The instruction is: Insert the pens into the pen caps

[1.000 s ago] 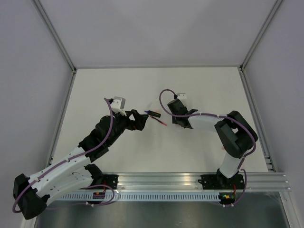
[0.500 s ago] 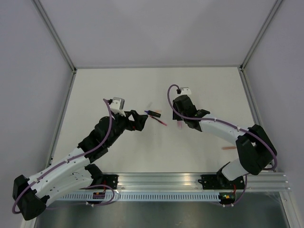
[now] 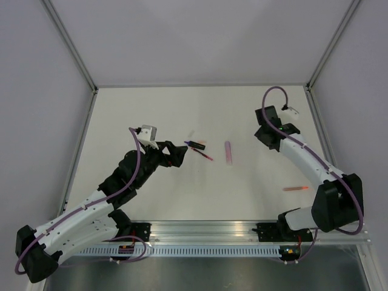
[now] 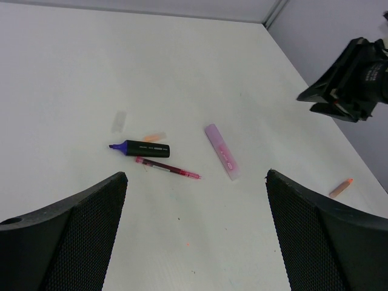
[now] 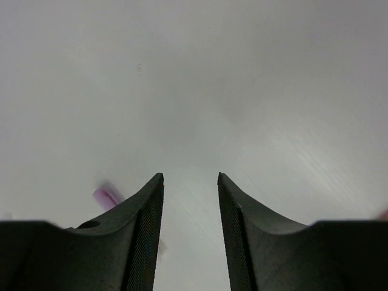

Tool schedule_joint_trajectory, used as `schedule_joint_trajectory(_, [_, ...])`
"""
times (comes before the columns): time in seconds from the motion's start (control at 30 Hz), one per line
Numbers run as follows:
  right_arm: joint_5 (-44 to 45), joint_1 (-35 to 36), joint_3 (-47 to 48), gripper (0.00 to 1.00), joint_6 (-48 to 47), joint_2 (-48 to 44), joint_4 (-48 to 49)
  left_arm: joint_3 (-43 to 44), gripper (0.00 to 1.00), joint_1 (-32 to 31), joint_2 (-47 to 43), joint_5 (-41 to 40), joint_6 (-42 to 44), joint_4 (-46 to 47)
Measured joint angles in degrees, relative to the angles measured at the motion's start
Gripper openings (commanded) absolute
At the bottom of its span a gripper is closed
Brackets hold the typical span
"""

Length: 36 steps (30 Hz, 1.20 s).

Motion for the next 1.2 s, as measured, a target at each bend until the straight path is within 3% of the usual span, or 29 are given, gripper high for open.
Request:
schedule_joint_trajectory(0.17, [1.88, -10.47, -1.60, 0.49, 7.76, -7.30, -10.16, 0.00, 1.00, 0.00, -0.04, -0.02, 0.00, 0.02])
schedule_joint_trajectory(0.4, [-16.98, -11.76, -7.06, 0.48, -6.32, -14.03, -0.83, -0.66, 1.00, 0.00, -0.07, -1.55, 0.00, 0.22])
schedule_joint_trajectory(0.57, [-18.12, -11.54, -7.15, 0.48, -11.65, -13.81, 0.48, -0.72, 1.00, 0.00, 1.29, -1.81, 0.02, 0.28])
schedule_joint_trajectory(0.7, [-27.10, -11.30, -7.26, 0.52, -18.05, -11.80, 5.29, -0.72, 1.00, 0.00, 2.75, -1.88, 0.02, 0.28])
schedule_joint_trajectory(0.9, [-34.16, -5.01, -6.32, 0.52, -28.30, -6.01, 12.28, -0.74, 1.00, 0.00, 3.26, -1.79, -0.02, 0.28])
schedule_joint_trajectory(1.2, [-34.56, 10.67, 1.95, 0.48, -39.28, 10.32, 17.46, -1.20, 1.00, 0.00, -1.44, 1.05, -0.50, 0.28])
